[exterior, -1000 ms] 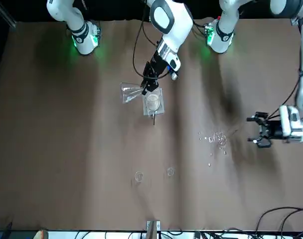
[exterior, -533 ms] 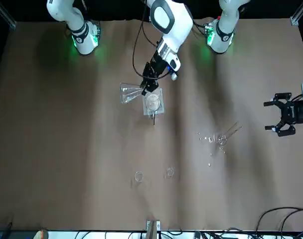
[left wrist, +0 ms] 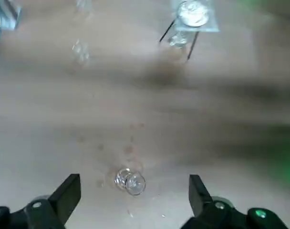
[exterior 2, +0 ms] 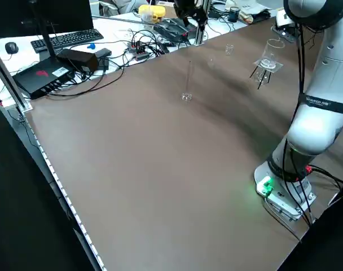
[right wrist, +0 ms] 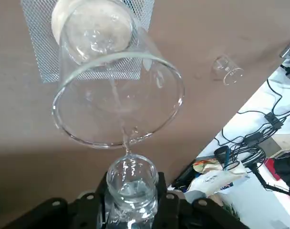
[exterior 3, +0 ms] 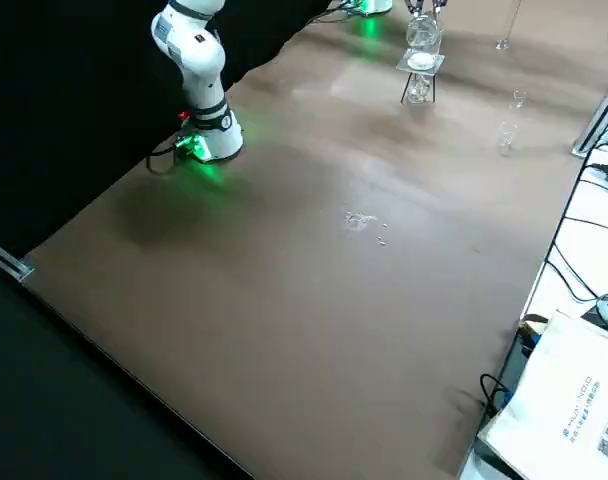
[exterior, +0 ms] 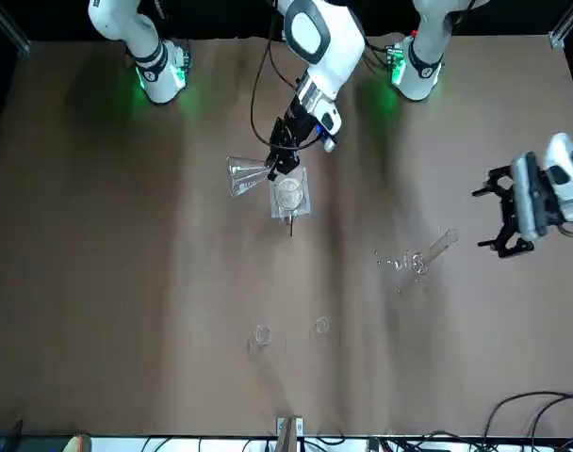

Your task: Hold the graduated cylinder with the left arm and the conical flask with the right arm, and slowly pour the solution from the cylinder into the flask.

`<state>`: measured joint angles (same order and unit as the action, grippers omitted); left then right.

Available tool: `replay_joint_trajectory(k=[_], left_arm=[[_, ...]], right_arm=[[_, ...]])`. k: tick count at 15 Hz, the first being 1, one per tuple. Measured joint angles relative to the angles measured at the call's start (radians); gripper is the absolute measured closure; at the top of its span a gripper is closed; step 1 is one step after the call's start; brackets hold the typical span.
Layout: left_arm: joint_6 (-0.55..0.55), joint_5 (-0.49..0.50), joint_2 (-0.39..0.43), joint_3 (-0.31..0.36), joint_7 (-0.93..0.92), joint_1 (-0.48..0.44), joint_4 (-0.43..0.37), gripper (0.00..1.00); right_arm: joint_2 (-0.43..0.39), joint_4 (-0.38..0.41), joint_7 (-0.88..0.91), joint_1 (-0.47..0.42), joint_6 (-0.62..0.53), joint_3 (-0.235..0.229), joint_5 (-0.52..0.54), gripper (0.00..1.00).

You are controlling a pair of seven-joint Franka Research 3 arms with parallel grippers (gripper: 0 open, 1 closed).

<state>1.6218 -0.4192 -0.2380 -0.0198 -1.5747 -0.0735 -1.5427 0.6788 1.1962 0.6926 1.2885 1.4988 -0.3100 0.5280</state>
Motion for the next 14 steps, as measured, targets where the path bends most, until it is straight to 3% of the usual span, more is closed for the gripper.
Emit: replay_joint_trajectory(k=[7,14], left_arm=[[0.043,0.314,0.014,-0.002,0.603,0.162,0.000,0.00],[-0.005,0.422,0.060,-0.019,1.147,0.171,-0.002,0.00]], right_arm=[[0.001,0.000,0.000,0.000,-0.005,0.000,0.000,0.61],[0.002,-0.003,0.000,-0.001,-0.005,-0.001,-0.019,0.61]])
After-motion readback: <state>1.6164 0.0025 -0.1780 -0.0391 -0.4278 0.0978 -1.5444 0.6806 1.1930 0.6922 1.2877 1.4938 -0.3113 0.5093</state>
